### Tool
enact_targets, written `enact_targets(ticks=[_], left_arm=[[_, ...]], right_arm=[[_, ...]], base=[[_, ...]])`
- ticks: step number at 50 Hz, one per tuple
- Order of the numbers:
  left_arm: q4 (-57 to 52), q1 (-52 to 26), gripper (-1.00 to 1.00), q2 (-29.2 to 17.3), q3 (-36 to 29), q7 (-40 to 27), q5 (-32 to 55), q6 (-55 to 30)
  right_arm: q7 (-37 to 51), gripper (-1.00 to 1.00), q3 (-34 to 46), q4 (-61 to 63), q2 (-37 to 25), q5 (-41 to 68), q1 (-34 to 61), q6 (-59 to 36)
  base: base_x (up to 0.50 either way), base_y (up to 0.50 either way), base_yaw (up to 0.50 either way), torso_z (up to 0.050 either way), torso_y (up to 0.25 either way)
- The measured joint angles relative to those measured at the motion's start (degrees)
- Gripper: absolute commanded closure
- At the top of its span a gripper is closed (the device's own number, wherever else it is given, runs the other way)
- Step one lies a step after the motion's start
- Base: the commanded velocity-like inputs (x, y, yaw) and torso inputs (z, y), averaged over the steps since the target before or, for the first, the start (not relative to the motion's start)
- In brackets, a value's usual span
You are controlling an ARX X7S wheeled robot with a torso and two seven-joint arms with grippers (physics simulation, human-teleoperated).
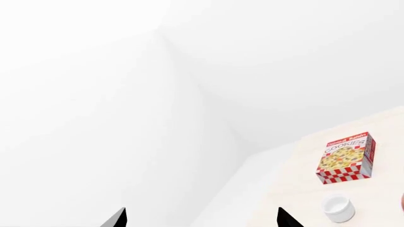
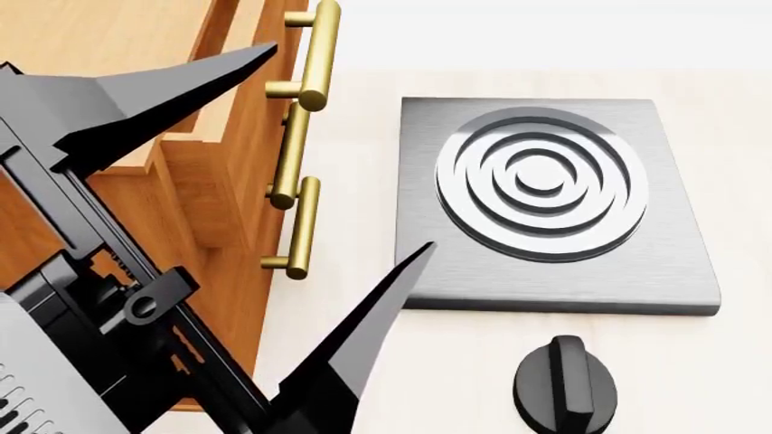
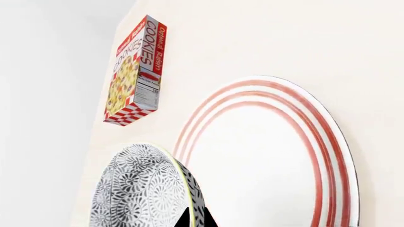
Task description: Pick the akita bowl on the wooden cabinet and place it on the plate.
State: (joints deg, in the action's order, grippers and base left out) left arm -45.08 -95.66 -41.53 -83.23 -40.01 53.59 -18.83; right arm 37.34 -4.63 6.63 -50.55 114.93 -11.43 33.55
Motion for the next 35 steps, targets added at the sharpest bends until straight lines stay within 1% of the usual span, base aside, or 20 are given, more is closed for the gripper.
enact_targets(ticks=[35], left_arm=[[0.2,0.6,-1.00,-0.1,0.2,0.3,-0.4,-0.1]], right_arm=[[-1.3,1.00,0.7,-3.8,1.7,0.2,0.7,-1.7]], base=[[0.00,0.00,0.00,0.000,0.000]])
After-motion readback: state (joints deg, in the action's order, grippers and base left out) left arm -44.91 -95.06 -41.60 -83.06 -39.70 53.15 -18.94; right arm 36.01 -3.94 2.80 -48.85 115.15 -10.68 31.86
